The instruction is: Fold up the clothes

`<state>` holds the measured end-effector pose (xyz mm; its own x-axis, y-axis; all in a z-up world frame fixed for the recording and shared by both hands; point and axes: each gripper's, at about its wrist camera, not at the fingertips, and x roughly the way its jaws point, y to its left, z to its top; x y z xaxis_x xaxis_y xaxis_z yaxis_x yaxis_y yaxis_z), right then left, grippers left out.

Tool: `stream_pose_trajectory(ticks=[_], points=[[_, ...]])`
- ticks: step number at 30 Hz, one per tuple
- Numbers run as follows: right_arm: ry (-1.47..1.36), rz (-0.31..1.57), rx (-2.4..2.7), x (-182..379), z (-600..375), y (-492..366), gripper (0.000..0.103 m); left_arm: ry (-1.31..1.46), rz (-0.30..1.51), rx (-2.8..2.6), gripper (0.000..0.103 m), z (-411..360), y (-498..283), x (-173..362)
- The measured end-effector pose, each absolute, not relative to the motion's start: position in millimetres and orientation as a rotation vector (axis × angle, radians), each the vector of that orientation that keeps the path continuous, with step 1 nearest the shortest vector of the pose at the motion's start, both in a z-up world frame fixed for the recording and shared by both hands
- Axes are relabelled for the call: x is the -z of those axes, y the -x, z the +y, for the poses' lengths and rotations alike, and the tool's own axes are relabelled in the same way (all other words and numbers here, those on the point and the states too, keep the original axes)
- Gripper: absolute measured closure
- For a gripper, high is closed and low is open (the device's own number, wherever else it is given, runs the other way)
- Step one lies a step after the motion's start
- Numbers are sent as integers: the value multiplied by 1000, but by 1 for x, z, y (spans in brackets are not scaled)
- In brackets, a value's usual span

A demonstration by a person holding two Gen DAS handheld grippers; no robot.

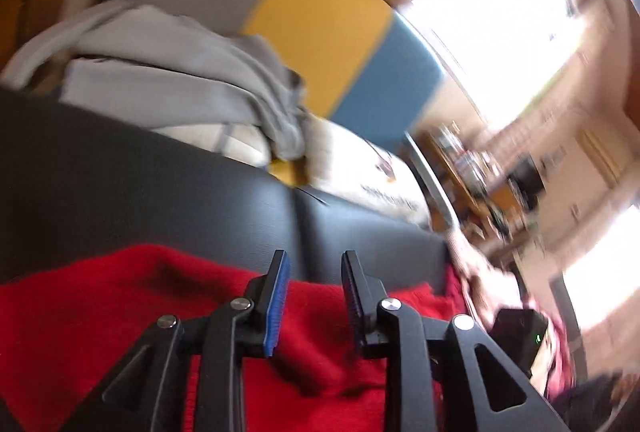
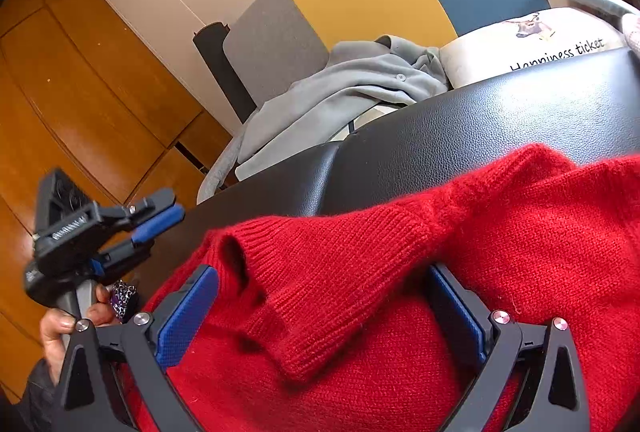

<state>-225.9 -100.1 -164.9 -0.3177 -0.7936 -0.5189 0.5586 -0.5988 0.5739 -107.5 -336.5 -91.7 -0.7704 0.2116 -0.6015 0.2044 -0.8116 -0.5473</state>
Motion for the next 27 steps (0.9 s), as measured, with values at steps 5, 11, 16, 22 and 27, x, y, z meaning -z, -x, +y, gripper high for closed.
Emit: stream_pose_trajectory(ticks=[5,11,16,22,27], points=[[-995,-410,1984,166,-95,228,0,1354,-653,-2800,78,-310,106,126],[-983,-452,1964,165,-91,228,0,1224,-570,-2880,77,-311,66,140],[-1042,-592,1918,155,-81,227,0,1169,-717,-2851,77,-323,55,144],[-1017,-842,1572,136,-116,206,0,1125,-837,-2810,79,-330,68,151],[-1177,-905,1522,158,-174,200,0,1121,-844,-2808,79,-329,72,152]])
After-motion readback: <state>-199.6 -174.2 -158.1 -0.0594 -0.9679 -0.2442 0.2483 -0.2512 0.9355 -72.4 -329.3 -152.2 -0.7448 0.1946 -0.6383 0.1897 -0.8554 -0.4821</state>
